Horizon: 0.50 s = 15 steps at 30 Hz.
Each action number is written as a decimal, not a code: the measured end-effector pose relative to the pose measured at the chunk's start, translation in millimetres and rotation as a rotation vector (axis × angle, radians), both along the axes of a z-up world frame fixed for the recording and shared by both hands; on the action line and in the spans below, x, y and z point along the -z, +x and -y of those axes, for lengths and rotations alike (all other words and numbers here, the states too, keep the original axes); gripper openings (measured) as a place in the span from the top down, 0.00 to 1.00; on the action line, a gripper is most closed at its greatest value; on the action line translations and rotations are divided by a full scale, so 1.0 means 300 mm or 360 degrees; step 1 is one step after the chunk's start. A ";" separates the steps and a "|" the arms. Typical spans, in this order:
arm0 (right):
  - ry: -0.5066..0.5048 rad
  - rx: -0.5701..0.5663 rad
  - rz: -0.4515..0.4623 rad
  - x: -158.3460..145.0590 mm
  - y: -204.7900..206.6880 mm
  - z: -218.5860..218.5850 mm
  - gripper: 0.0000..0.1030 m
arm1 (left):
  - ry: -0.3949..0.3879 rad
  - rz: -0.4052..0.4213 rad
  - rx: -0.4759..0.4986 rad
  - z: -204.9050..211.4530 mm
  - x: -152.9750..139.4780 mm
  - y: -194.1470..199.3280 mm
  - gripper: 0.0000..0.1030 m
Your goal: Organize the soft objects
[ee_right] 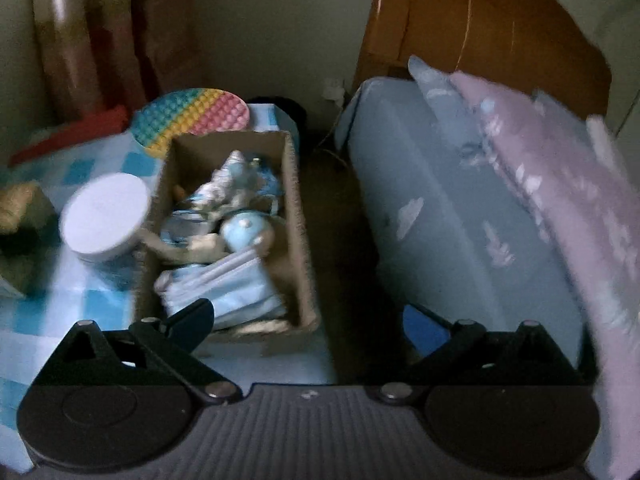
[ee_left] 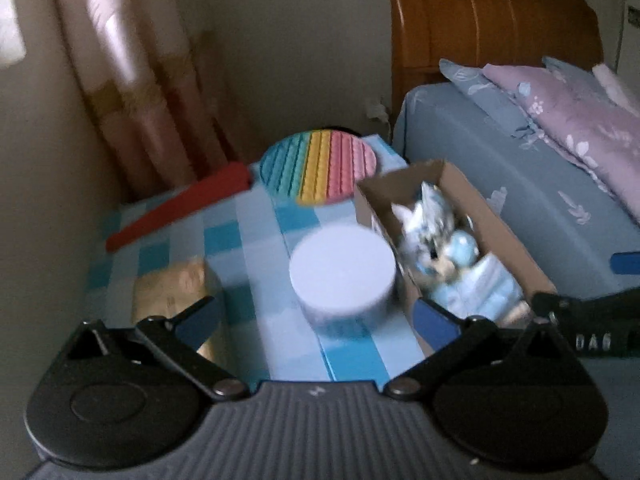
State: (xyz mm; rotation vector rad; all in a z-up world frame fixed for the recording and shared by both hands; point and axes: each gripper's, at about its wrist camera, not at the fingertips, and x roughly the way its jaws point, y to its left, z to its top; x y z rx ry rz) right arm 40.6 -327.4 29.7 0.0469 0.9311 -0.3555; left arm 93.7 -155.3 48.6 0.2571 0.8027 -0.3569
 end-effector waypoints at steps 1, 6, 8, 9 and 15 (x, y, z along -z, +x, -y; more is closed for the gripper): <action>0.0035 0.0023 0.0014 -0.008 -0.012 -0.006 0.00 | 0.0012 -0.0016 -0.0001 -0.002 0.005 -0.012 0.01; 0.0060 0.0023 0.0024 -0.030 -0.046 -0.069 0.00 | 0.0053 0.0019 -0.0007 -0.019 0.019 -0.071 0.01; 0.0057 0.0015 0.0018 -0.034 -0.050 -0.091 0.00 | 0.0065 0.0006 -0.0021 -0.029 0.019 -0.077 0.01; 0.0061 0.0008 0.0018 -0.034 -0.051 -0.097 0.00 | 0.0081 -0.0001 -0.0029 -0.031 0.025 -0.077 0.01; 0.0061 -0.0011 0.0007 -0.026 -0.043 -0.125 0.00 | 0.0118 -0.0017 -0.0064 -0.044 0.048 -0.074 0.01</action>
